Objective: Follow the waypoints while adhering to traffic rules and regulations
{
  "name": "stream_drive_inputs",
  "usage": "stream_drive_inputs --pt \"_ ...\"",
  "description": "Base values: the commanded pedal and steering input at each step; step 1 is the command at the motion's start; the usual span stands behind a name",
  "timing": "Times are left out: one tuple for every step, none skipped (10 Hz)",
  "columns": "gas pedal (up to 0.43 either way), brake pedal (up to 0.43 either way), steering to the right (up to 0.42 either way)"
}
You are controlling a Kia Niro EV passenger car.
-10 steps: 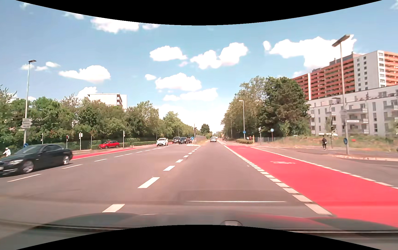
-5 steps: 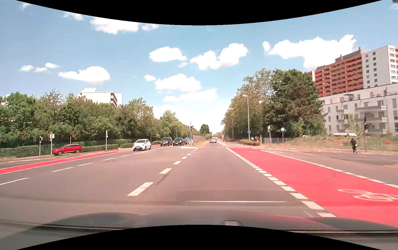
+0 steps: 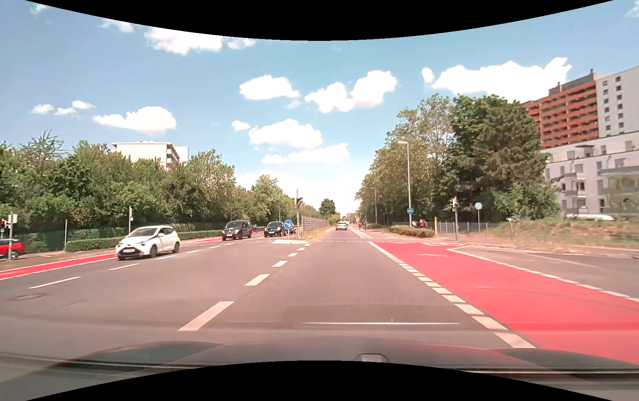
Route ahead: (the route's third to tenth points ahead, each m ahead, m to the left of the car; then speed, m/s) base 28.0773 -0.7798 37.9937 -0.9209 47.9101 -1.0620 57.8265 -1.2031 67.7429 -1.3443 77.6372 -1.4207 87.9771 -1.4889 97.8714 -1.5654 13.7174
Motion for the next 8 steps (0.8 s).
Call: stream_drive_inputs --pt "0.039 0.0 -0.003" --pt "0.039 0.0 -0.003" --pt "0.039 0.0 -0.003" --pt "0.039 0.0 -0.003" --pt "0.039 0.0 -0.003" --pt "0.039 0.0 -0.003" --pt "0.039 0.0 -0.003" --pt "0.039 0.0 -0.003"
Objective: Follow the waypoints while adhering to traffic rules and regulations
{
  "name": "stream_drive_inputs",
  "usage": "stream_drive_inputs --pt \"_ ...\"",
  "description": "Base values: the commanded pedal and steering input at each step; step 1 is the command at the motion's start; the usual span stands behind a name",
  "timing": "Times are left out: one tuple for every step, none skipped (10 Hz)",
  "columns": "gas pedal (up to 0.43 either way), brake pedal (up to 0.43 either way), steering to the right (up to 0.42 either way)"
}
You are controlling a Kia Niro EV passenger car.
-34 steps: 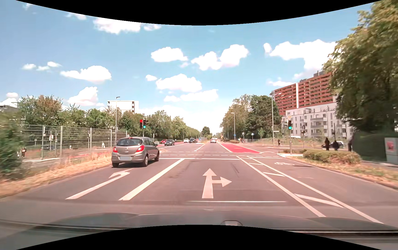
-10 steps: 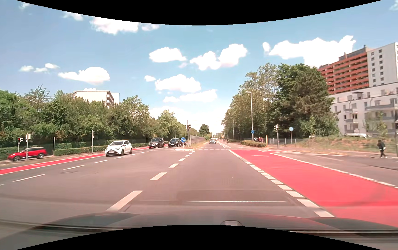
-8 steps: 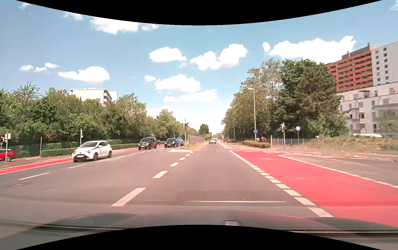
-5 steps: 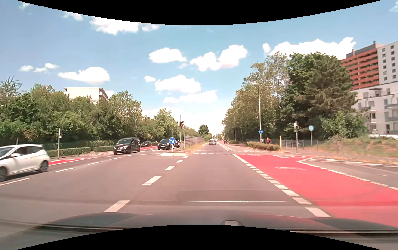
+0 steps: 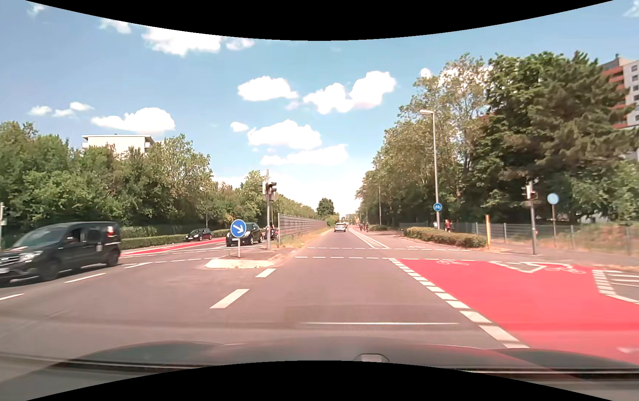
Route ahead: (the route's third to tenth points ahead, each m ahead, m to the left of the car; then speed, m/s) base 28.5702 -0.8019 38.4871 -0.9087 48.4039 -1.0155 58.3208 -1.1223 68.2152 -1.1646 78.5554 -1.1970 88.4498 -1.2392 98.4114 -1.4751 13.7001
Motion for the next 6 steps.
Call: stream_drive_inputs --pt "0.039 0.0 -0.003" --pt "0.039 0.0 -0.003" --pt "0.039 0.0 -0.003" --pt "0.039 0.0 -0.004" --pt "0.039 0.0 -0.006" --pt "0.039 0.0 -0.006"
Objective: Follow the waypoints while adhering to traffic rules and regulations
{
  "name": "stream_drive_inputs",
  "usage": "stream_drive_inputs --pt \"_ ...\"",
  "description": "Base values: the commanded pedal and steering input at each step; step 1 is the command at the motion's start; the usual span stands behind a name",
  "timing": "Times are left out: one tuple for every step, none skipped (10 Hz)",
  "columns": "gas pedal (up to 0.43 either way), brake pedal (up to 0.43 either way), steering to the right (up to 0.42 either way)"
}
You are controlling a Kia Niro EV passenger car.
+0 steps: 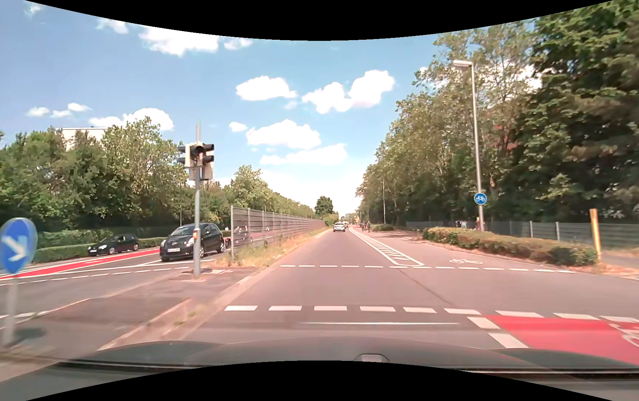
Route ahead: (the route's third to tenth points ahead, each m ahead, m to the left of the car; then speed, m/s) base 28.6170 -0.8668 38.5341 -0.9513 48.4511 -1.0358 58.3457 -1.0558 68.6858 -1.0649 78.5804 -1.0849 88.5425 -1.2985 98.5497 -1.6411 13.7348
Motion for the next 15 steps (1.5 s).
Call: stream_drive_inputs --pt "0.039 0.0 -0.006" --pt "0.039 0.0 -0.006" --pt "0.039 0.0 -0.006" --pt "0.047 0.0 -0.006" --pt "0.047 0.0 -0.006" --pt "0.047 0.0 -0.005" --pt "0.047 0.0 -0.005" --pt "0.047 0.0 -0.005" --pt "0.047 0.0 -0.005" --pt "0.047 0.0 -0.005" --pt "0.047 0.0 -0.005" --pt "0.047 0.0 -0.005" --pt "0.047 0.0 -0.005" --pt "0.047 0.0 -0.005" --pt "0.047 0.0 -0.005"
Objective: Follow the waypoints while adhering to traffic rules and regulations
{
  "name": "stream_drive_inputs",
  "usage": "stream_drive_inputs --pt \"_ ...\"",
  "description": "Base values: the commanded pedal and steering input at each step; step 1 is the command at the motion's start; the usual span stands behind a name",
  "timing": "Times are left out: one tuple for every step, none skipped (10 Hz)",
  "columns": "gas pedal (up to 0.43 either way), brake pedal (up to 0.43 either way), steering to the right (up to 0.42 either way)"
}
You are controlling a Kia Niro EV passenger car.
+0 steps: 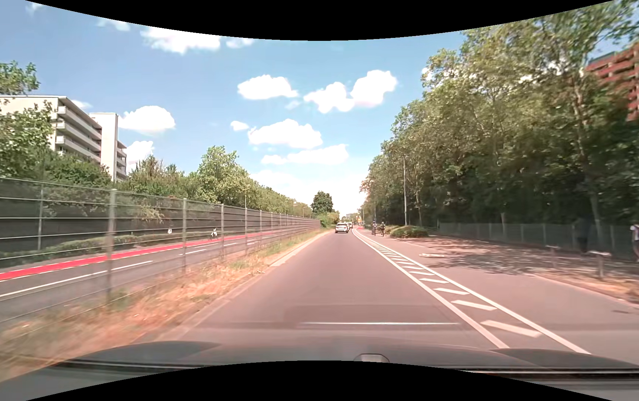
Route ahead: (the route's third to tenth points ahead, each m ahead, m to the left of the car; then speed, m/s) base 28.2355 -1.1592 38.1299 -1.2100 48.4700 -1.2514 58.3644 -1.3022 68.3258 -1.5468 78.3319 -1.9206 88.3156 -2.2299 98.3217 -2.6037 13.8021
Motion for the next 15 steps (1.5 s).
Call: stream_drive_inputs --pt "0.047 0.0 -0.005" --pt "0.047 0.0 -0.005" --pt "0.047 0.0 -0.004" --pt "0.047 0.0 -0.004" --pt "0.047 0.0 -0.005" --pt "0.047 0.0 -0.004" --pt "0.047 0.0 -0.004" --pt "0.047 0.0 -0.005" --pt "0.047 0.0 -0.004" --pt "0.047 0.0 -0.004" --pt "0.047 0.0 -0.004" --pt "0.047 0.0 -0.004" --pt "0.047 0.0 -0.004" --pt "0.047 0.0 -0.004" --pt "0.047 0.0 -0.003"
